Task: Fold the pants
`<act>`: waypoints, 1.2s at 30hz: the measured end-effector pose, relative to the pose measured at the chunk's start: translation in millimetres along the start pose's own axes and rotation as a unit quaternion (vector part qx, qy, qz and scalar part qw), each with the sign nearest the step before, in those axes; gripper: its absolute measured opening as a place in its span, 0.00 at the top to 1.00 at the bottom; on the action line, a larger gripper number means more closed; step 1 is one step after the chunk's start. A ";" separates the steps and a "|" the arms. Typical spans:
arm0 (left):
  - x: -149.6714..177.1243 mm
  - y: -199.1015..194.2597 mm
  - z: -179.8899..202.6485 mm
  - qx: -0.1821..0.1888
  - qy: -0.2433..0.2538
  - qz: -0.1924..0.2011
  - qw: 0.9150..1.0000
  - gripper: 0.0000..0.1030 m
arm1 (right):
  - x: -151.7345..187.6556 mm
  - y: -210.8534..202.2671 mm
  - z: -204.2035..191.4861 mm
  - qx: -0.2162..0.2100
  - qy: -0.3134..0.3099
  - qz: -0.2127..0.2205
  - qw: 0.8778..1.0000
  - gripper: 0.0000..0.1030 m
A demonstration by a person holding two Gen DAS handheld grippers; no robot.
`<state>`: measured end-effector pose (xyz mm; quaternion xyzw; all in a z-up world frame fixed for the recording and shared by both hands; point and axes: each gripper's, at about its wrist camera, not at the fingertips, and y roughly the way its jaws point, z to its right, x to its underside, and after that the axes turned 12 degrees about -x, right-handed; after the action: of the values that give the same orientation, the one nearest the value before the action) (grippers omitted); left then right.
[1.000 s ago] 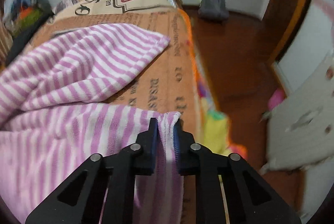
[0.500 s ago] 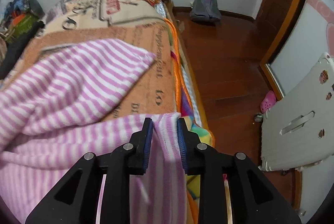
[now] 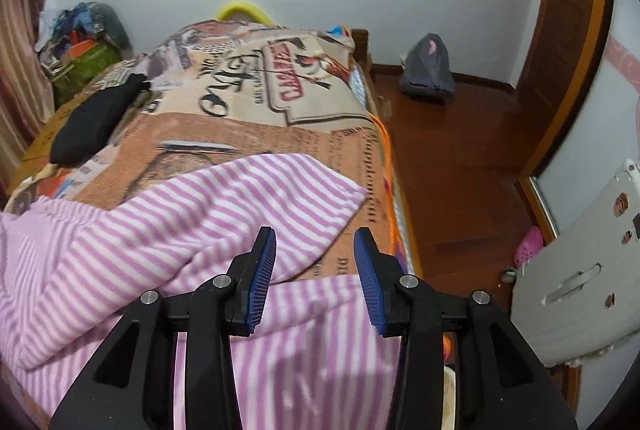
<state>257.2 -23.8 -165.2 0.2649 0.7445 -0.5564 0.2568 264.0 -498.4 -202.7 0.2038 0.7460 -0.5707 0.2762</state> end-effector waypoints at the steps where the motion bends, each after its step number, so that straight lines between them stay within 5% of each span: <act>1: -10.0 -1.4 18.6 0.020 0.011 0.007 1.000 0.34 | 0.7 -2.4 -4.0 0.000 -0.003 0.002 1.000 0.64; 5: -42.3 7.0 104.0 0.096 0.057 0.012 0.994 0.34 | 9.8 -12.9 -14.6 -0.007 -0.012 0.010 1.000 0.60; 10: -49.5 28.3 215.2 0.144 0.135 -0.002 0.980 0.34 | 22.1 -19.4 -17.4 -0.005 -0.017 0.015 1.000 0.60; 14: -42.6 56.7 279.7 0.184 0.166 -0.053 0.967 0.34 | 34.1 -19.6 -12.9 -0.007 -0.006 0.013 1.000 0.58; 17: -32.8 86.8 316.7 0.228 0.176 -0.127 0.949 0.34 | 43.2 -15.8 -8.3 -0.004 -0.001 0.008 1.000 0.58; 21: -28.7 107.2 335.6 0.234 0.170 -0.163 0.943 0.34 | 51.4 -10.7 -1.6 -0.010 0.008 0.002 1.000 0.58; 22: -28.8 110.7 338.3 0.240 0.164 -0.171 0.941 0.41 | 53.2 -10.2 -0.2 -0.013 0.011 0.002 1.000 0.58; 23: -28.9 114.1 340.1 0.251 0.158 -0.181 0.938 0.49 | 54.0 -8.9 1.6 -0.015 0.014 0.002 1.000 0.58; 25: -28.5 116.5 345.2 0.258 0.157 -0.190 0.934 0.91 | 55.0 -9.0 3.8 -0.016 0.018 0.003 1.000 0.58; 30: -35.9 86.1 342.4 0.261 0.162 -0.134 0.942 0.95 | 53.6 -15.1 10.2 -0.018 0.028 0.013 0.999 0.58; 36: -39.2 12.4 343.4 0.287 0.182 -0.063 0.938 0.95 | 50.1 -32.5 12.1 -0.012 0.027 0.026 0.999 0.58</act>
<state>324.2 -356.3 -232.7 0.3763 0.6025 -0.7038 -0.0058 207.7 -519.2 -213.3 0.2351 0.7548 -0.5482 0.2729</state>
